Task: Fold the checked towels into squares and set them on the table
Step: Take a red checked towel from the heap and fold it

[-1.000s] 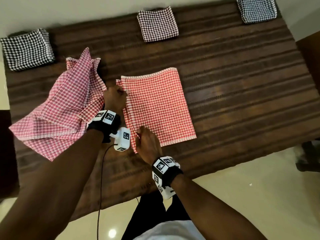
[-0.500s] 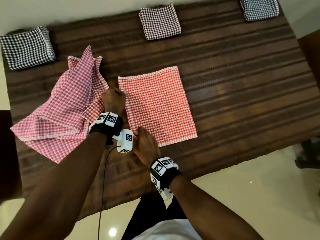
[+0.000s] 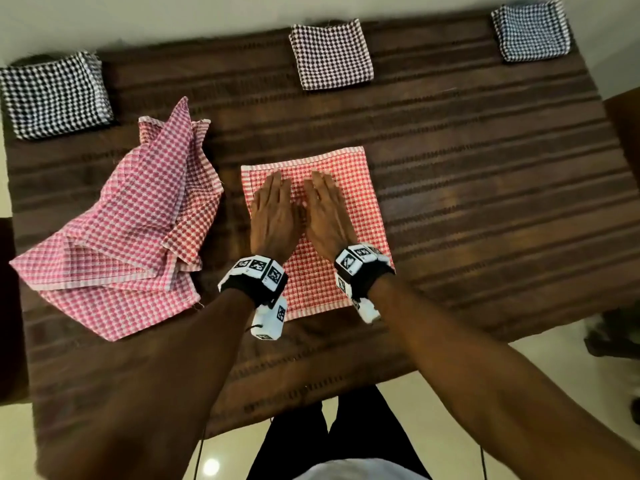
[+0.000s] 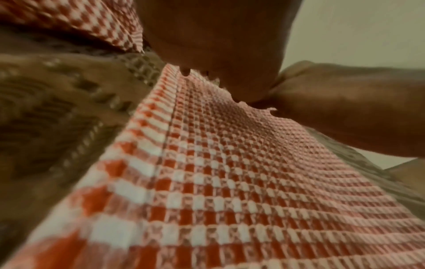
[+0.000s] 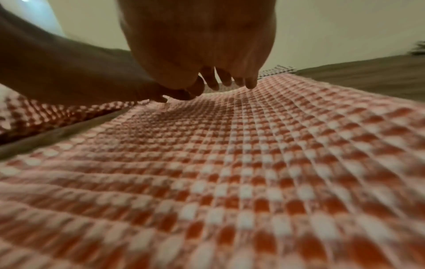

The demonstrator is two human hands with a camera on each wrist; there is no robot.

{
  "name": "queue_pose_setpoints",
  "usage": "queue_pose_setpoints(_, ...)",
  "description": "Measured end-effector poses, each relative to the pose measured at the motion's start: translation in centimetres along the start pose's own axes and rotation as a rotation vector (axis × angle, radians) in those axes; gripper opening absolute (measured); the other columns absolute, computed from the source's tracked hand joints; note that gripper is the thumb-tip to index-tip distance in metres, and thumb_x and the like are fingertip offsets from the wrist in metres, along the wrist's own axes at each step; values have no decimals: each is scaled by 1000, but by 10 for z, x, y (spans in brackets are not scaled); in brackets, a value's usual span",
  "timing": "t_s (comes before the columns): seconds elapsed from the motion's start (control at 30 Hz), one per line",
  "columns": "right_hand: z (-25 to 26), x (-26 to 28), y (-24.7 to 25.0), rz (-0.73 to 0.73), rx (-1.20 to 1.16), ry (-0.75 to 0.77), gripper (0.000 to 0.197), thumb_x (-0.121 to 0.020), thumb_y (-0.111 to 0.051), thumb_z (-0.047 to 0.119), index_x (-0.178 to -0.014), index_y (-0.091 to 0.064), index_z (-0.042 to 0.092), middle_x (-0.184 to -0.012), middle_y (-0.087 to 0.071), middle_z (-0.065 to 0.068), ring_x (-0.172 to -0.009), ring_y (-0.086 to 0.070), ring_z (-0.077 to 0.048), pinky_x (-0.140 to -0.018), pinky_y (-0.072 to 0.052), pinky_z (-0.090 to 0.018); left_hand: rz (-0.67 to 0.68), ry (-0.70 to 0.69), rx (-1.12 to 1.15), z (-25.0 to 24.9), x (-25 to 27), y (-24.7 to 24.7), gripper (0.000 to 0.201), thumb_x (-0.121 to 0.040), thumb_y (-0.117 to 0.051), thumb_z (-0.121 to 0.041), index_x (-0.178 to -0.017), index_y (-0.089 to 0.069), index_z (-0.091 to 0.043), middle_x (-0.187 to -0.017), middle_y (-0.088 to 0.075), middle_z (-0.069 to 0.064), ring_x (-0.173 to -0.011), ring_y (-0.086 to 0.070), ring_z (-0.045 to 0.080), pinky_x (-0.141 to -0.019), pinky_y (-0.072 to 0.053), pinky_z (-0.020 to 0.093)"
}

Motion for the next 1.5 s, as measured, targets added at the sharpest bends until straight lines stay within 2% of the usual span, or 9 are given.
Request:
queue_pose_setpoints(0.2, -40, -26, -10, 65, 95, 43, 63, -101, -19, 43, -152, -4, 10, -161, -1, -10, -148, 3, -25, -121, 2, -44, -9, 120, -132, 14, 5, -8, 62, -100, -26, -40, -152, -17, -8, -161, -11, 12, -149, -8, 23, -122, -5, 43)
queue_pose_setpoints(0.43, -120, -18, 20, -46, 25, -242, 66, -100, -20, 45, -151, -3, 6, -160, 0, -13, -148, 4, -28, -120, -3, -50, 33, 183, -149, 14, 8, -6, 65, -101, -17, -46, -153, -10, -9, -162, -6, 10, -150, -4, 23, -120, -5, 51)
queue_pose_setpoints(0.73, -9, 93, -29, 8, -14, -91, 59, -102, -27, 31, -151, -9, 2, -159, -3, -17, -148, 3, -27, -120, -8, -46, 15, 171, -50, -29, 102, -19, 56, -102, -36, -29, -150, -24, -5, -159, -19, 13, -149, -11, 23, -119, -12, 52)
queue_pose_setpoints(0.83, -43, 105, -26, -24, 58, -102, 59, -101, -27, 31, -151, -11, 3, -159, -7, -15, -148, -1, -26, -120, -9, -46, 53, 189, -132, -14, 119, -23, 61, -102, -30, -38, -153, -15, -9, -161, -13, 10, -149, -8, 21, -120, -7, 51)
queue_pose_setpoints(1.0, -120, 127, 4, -80, 112, -397, 63, -100, -21, 36, -150, -7, 1, -159, -4, -17, -148, 0, -30, -119, -11, -50, 85, 155, -159, -4, 127, -15, 64, -101, -22, -45, -154, -12, -10, -161, -10, 9, -150, -3, 20, -120, -5, 51)
queue_pose_setpoints(1.1, -116, 144, 22, -62, 182, -360, 63, -98, -29, 36, -148, -16, 0, -155, -20, -21, -144, -18, -35, -116, -19, -51, 108, 144, -174, -6, 138, -8, 66, -100, -17, -49, -153, -16, -8, -161, -13, 9, -150, -2, 20, -120, -4, 52)
queue_pose_setpoints(1.23, -83, 160, 33, -64, 180, -353, 65, -95, -39, 48, -142, -30, 4, -122, -60, -15, -106, -52, -31, -92, -33, -46, 132, -26, -130, -32, 157, -6, 72, -98, -26, -56, -152, -20, -10, -161, -13, 8, -150, -7, 21, -120, -4, 52)
queue_pose_setpoints(1.4, -70, 163, 35, 12, -9, -355, 71, -92, -49, 38, -147, -17, 7, -121, -62, -13, -111, -54, -33, -99, -33, -50, 248, -181, -189, -57, 165, -13, 94, -84, -31, -79, -150, -27, -12, -159, -20, 7, -148, -16, 22, -118, -7, 56)
queue_pose_setpoints(1.5, -68, 161, 49, -53, -243, -242, 58, -93, -50, 21, -147, -27, 16, -122, -62, -14, -105, -60, -33, -98, -43, -46, 247, -192, -228, -57, 164, -12, 79, -90, -37, -64, -147, -35, -9, -155, -30, 12, -145, -25, 27, -116, -16, 58)
Point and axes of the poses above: each hand's wrist, its own x-axis away from the middle knuckle, its own y-axis out of the back of the hand, z = x × y, the point moved 4 cm from there along -x, towards the middle knuckle
